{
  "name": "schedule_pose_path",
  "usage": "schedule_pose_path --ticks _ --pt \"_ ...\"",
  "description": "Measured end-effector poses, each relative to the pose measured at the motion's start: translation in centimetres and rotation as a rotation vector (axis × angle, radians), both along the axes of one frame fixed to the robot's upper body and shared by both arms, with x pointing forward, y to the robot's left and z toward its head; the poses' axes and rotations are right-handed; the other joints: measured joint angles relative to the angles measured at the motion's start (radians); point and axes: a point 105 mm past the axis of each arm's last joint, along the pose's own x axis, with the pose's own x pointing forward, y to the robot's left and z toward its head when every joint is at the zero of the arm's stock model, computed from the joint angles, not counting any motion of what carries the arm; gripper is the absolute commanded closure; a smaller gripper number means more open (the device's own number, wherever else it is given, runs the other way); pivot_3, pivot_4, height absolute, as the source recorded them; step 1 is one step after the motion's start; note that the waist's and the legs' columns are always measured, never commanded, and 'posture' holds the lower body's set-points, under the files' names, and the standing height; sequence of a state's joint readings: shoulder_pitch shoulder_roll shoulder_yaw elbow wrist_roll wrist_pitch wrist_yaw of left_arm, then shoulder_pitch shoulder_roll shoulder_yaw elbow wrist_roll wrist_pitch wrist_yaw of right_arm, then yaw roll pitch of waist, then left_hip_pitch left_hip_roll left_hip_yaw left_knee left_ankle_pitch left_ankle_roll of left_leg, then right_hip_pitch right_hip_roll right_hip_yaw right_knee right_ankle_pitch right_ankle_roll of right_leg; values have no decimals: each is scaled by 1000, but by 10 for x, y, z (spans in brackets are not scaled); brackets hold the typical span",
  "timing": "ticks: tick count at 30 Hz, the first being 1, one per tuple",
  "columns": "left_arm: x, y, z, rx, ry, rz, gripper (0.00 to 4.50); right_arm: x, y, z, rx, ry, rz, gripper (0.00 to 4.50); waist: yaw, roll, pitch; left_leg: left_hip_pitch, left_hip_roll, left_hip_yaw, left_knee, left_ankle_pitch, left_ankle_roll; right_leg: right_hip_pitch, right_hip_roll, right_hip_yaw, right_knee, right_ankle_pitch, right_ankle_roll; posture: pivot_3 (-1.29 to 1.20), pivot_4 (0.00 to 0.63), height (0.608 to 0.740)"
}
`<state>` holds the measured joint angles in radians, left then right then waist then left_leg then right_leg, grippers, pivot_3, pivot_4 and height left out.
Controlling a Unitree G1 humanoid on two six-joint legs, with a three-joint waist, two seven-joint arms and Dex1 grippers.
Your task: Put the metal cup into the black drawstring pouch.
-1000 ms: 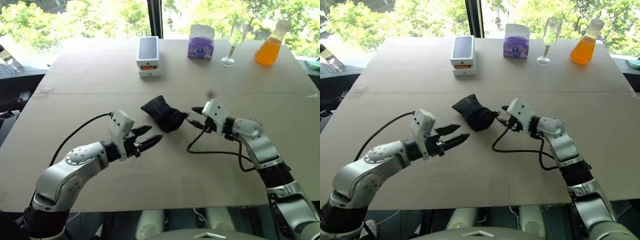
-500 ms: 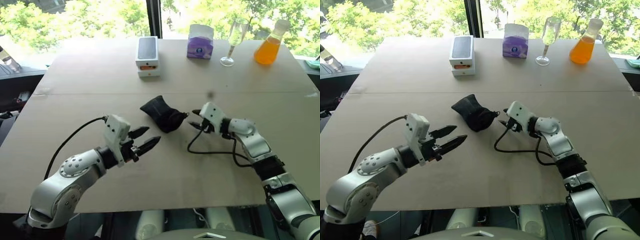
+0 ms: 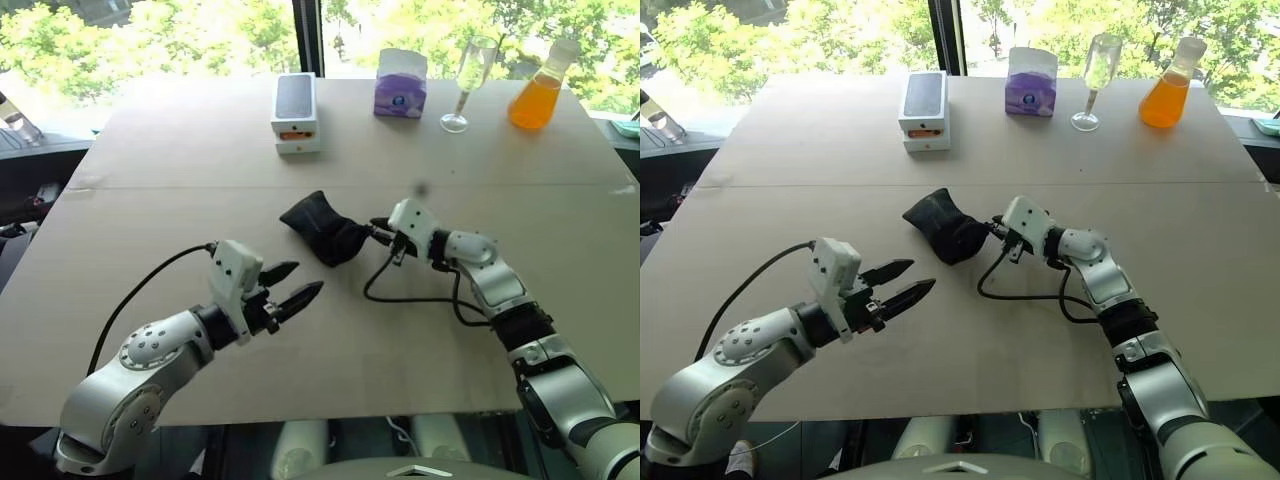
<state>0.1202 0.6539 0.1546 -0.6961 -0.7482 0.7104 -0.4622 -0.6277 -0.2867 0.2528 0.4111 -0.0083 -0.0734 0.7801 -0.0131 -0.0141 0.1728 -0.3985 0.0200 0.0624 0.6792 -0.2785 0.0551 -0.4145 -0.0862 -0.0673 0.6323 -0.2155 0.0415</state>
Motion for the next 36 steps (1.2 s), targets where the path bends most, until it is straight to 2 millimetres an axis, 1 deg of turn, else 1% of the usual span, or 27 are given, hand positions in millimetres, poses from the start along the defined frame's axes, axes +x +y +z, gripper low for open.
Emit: schedule_pose_path --ticks 6,8,14,17,20,23,24,26,28,30,32,36 --pt "2 -3 3 -26 -14 0 1449 -3 3 9 3 -43 30 4474 1 0 0 0 0 0 0 0 0 0 0 0 0 0 0 0 150 740" --pt "5 -6 10 -64 -26 -5 1449 -4 4 18 7 -81 30 4474 2 0 0 0 0 0 0 0 0 0 0 0 0 0 0 0 150 740" --pt "20 -13 35 -186 -52 7 1449 -13 9 68 53 -250 43 4474 2 0 0 0 0 0 1 0 0 0 0 0 2 0 0 0 150 740" --pt "29 -15 39 -199 -39 34 1449 -18 12 85 67 -299 48 4474 2 0 0 0 0 0 1 0 0 0 0 0 2 0 0 0 150 740" --pt "39 -17 50 -194 -54 55 1449 -22 16 97 74 -333 53 4474 4 0 0 0 -1 -1 2 0 0 0 0 -1 3 0 0 0 150 740" --pt "56 -31 67 -187 -108 52 1449 -27 20 115 54 -399 73 4474 9 0 0 0 -2 -1 4 0 0 0 0 0 4 0 0 0 150 740" --pt "60 -35 70 -176 -124 48 1449 -30 22 120 51 -421 81 4474 8 0 0 0 -2 -1 4 0 0 0 0 0 4 0 0 0 150 740" --pt "66 -40 72 -148 -148 48 1449 -32 24 125 43 -444 90 4474 6 0 0 0 -2 0 4 0 0 0 0 0 4 0 0 0 150 740" --pt "71 -44 70 -95 -174 46 1449 -32 23 125 32 -442 89 4474 5 0 0 0 -2 0 4 0 0 0 0 0 4 0 0 0 150 740" --pt "75 -48 69 -20 -230 23 1449 -33 23 125 16 -440 100 4474 3 0 0 0 -2 0 4 0 0 0 1 0 4 0 0 0 150 740" --pt "75 -52 71 39 -297 -10 1449 -34 24 129 6 -450 109 4474 1 0 0 0 -1 1 4 0 0 0 1 0 4 0 0 0 150 740" --pt "79 -55 74 68 -377 -26 1449 -35 25 134 -2 -460 120 4474 3 0 0 0 -1 0 4 0 0 0 0 0 4 0 0 0 150 740"
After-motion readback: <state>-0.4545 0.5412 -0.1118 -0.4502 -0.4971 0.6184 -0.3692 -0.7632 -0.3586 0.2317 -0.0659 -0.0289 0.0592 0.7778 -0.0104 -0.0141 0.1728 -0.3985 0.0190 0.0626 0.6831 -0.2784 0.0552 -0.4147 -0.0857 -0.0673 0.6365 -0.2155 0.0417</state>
